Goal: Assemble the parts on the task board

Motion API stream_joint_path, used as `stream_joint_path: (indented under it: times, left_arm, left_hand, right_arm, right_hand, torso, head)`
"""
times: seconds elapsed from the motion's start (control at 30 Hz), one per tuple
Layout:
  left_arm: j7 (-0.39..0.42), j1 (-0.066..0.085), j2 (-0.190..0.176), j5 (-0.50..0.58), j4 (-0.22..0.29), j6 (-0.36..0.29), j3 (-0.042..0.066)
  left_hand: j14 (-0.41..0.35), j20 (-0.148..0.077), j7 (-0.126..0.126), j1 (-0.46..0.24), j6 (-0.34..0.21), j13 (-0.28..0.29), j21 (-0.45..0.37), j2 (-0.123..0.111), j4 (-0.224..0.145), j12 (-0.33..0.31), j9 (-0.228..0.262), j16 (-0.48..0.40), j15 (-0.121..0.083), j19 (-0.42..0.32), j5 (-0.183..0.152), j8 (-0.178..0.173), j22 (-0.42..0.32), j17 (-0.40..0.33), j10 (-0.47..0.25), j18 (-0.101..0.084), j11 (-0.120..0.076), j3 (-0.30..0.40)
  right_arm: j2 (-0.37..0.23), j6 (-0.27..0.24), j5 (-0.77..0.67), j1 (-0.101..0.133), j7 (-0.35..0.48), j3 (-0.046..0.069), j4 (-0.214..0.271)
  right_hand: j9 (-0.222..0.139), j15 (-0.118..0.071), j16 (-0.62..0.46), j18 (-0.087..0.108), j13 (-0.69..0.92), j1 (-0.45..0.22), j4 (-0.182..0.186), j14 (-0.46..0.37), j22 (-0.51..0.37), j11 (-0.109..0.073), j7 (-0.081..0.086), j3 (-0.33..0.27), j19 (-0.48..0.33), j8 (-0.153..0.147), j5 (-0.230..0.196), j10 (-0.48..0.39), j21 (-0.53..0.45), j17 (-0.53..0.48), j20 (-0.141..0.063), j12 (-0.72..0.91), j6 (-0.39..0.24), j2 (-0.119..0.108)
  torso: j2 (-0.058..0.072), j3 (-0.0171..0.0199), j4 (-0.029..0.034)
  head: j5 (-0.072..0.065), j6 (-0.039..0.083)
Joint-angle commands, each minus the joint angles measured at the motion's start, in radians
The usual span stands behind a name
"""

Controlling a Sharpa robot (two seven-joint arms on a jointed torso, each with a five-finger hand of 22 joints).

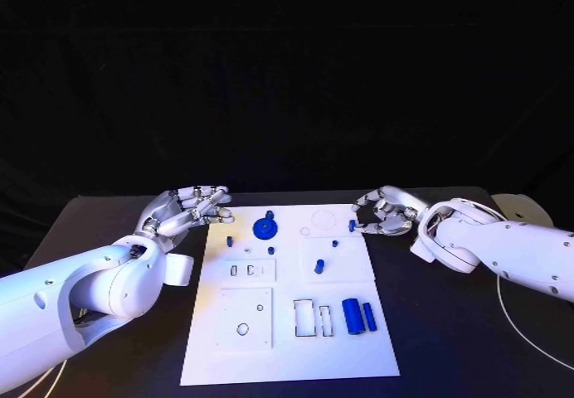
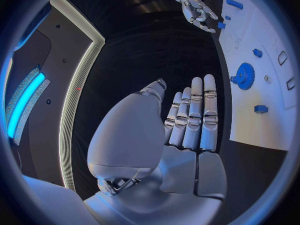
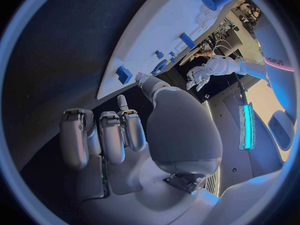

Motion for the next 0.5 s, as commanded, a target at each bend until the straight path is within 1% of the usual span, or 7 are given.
stream_joint_path:
  times: [0.03,0.27,0.33,0.5]
  left_arm:
    - [0.006,0.001,0.001,0.002,0.001,0.019,0.001]
    - [0.005,0.001,0.000,0.002,0.001,0.019,0.001]
    - [0.005,0.001,0.001,0.002,0.001,0.019,0.001]
    - [0.005,0.001,0.000,0.002,0.001,0.019,0.001]
  left_hand:
    - [-0.009,0.001,0.006,-0.005,-0.004,0.002,0.002,0.004,0.002,-0.004,0.000,0.000,-0.001,-0.004,-0.007,-0.005,-0.001,0.001,0.001,0.012,0.001,0.006]
    - [-0.009,0.001,0.006,-0.005,-0.004,0.002,0.002,0.004,0.002,-0.004,0.000,0.000,-0.001,-0.004,-0.007,-0.005,-0.001,0.001,0.001,0.012,0.001,0.006]
    - [-0.009,0.001,0.005,-0.004,-0.002,0.002,0.002,0.003,0.001,-0.004,0.000,0.000,-0.001,-0.004,-0.007,-0.005,-0.001,0.003,0.002,0.012,0.000,0.007]
    - [-0.010,0.000,0.005,-0.003,-0.002,0.002,0.002,0.003,0.000,-0.004,0.001,0.000,-0.001,-0.004,-0.007,-0.005,-0.001,0.004,0.004,0.013,0.000,0.008]
  right_arm:
    - [0.006,0.029,-0.008,-0.004,-0.002,-0.001,-0.007]
    - [0.020,0.023,-0.007,-0.013,-0.004,-0.003,-0.018]
    - [0.024,0.020,-0.006,-0.014,-0.006,-0.003,-0.021]
    - [0.034,0.018,-0.006,-0.015,-0.009,-0.003,-0.029]
  right_hand:
    - [-0.001,0.008,-0.004,0.006,0.148,0.007,0.000,0.095,0.132,0.006,0.001,-0.005,0.015,-0.005,-0.006,0.005,-0.003,0.212,0.005,0.000,-0.005,0.002]
    - [0.005,0.008,-0.004,0.006,0.152,0.009,0.001,0.095,0.135,0.004,-0.003,-0.009,0.017,0.009,-0.004,0.009,-0.001,0.214,0.007,0.005,0.020,0.011]
    - [0.009,0.005,-0.003,0.005,0.157,0.013,0.001,0.095,0.140,0.000,-0.007,-0.007,0.020,0.021,-0.006,0.014,0.002,0.215,0.006,0.010,0.040,0.018]
    - [0.013,0.000,-0.002,0.004,0.162,0.015,0.000,0.096,0.144,-0.006,-0.013,-0.002,0.023,0.036,-0.010,0.019,0.005,0.218,0.002,0.016,0.068,0.028]
  torso:
    - [0.000,0.0001,-0.0019]
    - [-0.001,0.0009,-0.0014]
    - [0.000,0.0000,-0.0009]
    - [0.000,0.0001,-0.0004]
  head:
    - [0.002,-0.001]
    - [0.003,-0.003]
    - [0.001,-0.002]
    - [-0.001,-0.004]
